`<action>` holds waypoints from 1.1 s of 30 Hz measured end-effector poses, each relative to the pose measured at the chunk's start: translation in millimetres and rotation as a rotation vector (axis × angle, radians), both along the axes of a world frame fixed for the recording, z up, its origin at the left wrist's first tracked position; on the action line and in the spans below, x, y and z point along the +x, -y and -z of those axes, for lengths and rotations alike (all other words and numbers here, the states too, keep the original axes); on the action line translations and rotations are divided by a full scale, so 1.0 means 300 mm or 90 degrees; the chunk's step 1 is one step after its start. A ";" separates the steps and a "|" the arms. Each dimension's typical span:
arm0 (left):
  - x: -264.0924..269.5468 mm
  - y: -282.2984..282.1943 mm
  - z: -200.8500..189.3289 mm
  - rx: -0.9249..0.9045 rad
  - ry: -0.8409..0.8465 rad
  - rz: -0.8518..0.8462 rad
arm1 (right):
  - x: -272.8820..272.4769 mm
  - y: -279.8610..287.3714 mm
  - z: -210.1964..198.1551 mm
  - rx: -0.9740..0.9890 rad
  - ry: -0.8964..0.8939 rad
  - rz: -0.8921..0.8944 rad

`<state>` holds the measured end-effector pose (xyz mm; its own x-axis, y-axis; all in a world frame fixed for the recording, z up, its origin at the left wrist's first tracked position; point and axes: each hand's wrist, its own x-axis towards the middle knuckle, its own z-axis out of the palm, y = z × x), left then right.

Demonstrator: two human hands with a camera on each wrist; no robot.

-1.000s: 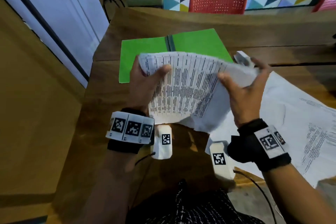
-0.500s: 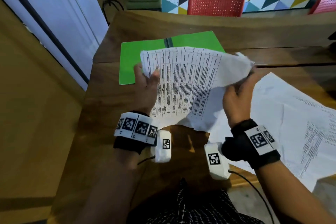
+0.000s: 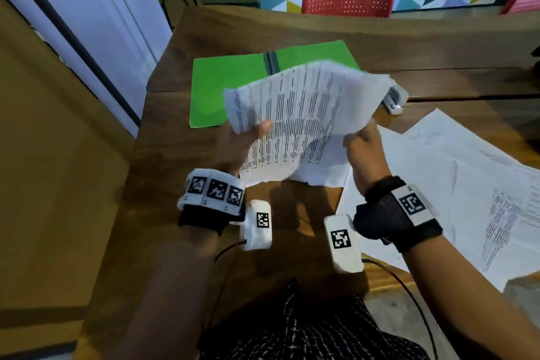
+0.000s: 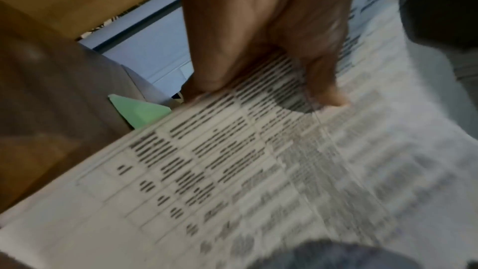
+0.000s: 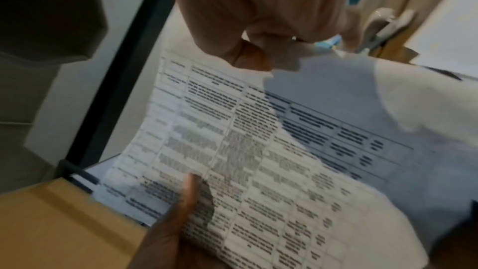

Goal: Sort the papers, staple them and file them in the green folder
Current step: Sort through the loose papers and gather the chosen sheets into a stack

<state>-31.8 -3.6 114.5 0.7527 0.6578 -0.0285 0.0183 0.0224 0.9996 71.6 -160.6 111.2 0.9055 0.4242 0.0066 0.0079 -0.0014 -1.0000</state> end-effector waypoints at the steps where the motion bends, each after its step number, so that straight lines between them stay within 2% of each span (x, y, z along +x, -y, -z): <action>1: 0.003 0.007 0.002 0.001 0.010 -0.017 | 0.002 -0.005 0.000 -0.007 0.003 -0.005; 6: -0.004 -0.026 -0.068 0.028 0.090 -0.056 | 0.026 0.002 -0.076 0.101 0.036 0.057; 9: -0.028 -0.044 -0.048 0.011 0.123 -0.002 | 0.018 0.011 -0.051 0.106 0.030 0.087; 12: -0.027 -0.007 0.039 -0.017 0.039 0.011 | -0.015 0.012 0.054 -0.007 0.006 0.080; 15: -0.022 0.008 0.101 -0.041 0.035 0.031 | -0.019 0.006 0.123 -0.085 -0.009 0.091; 17: -0.007 -0.010 0.111 -0.056 -0.015 -0.056 | -0.003 -0.009 0.125 -0.100 0.000 0.110; 19: 0.014 -0.029 0.125 -0.020 -0.122 -0.192 | 0.011 -0.026 0.128 -0.129 0.022 0.120; 20: 0.023 -0.039 0.146 -0.001 -0.159 -0.224 | 0.015 -0.033 0.137 -0.167 0.035 0.119; 26: 0.024 -0.057 0.289 0.081 -0.346 -0.265 | 0.000 -0.039 0.255 -0.462 -0.015 -0.027; 30: 0.002 -0.047 0.386 0.056 -0.447 -0.255 | -0.026 -0.029 0.322 -0.606 0.034 -0.089; 33: -0.010 -0.016 0.433 0.047 -0.469 -0.266 | -0.040 -0.004 0.362 -0.698 0.077 -0.136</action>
